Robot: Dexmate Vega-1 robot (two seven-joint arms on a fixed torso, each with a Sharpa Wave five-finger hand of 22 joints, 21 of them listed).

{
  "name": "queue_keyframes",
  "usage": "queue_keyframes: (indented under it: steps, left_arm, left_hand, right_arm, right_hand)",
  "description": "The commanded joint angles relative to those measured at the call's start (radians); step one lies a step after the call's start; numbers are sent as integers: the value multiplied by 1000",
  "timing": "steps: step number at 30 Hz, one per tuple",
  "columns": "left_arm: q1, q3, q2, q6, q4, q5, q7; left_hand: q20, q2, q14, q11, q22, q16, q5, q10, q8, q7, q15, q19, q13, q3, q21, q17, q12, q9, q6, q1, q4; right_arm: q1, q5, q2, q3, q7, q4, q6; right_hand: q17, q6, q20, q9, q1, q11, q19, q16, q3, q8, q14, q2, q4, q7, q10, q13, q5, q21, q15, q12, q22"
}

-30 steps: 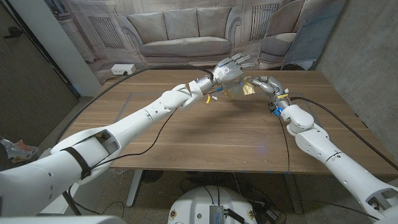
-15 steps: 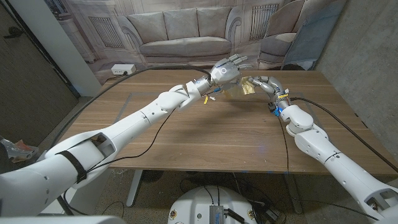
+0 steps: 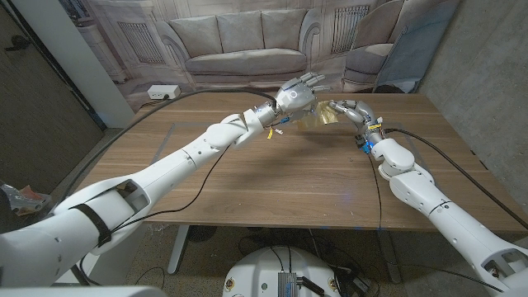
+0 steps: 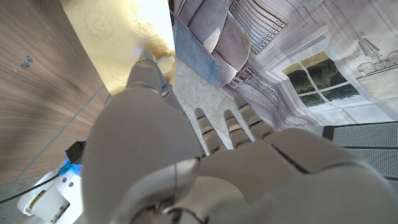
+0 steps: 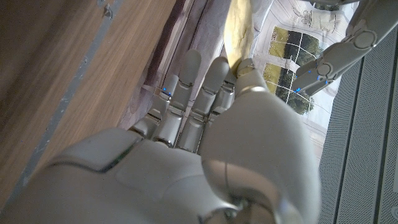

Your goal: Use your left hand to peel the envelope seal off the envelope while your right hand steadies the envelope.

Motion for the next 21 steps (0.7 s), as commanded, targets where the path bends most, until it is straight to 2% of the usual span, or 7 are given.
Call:
queue_keyframes:
  steps: [1, 21]
  left_arm:
    - [29, -21, 20, 12, -29, 3, 16]
    - [95, -66, 58, 40, -103, 9, 38]
  left_hand:
    - [-5, 3, 5, 1, 1, 1, 0, 13, 2, -3, -163, 0, 2, 2, 1, 2, 4, 1, 66, 4, -2]
    - [-5, 2, 9, 1, 1, 0, -2, 28, -2, -6, -163, 3, 2, 2, 2, 2, 4, -5, 78, 4, -3]
  right_arm:
    - [1, -6, 4, 0, -19, -2, -17]
    - [-21, -9, -3, 10, -63, -36, -60]
  right_hand:
    - [6, 10, -14, 46, 4, -2, -4, -2, -5, 4, 8, 4, -3, -1, 2, -1, 5, 12, -139, 2, -2]
    - [4, 11, -17, 46, 3, -1, -18, -6, -5, 3, 12, 5, -2, 0, 3, -1, 7, 31, -139, 2, -11]
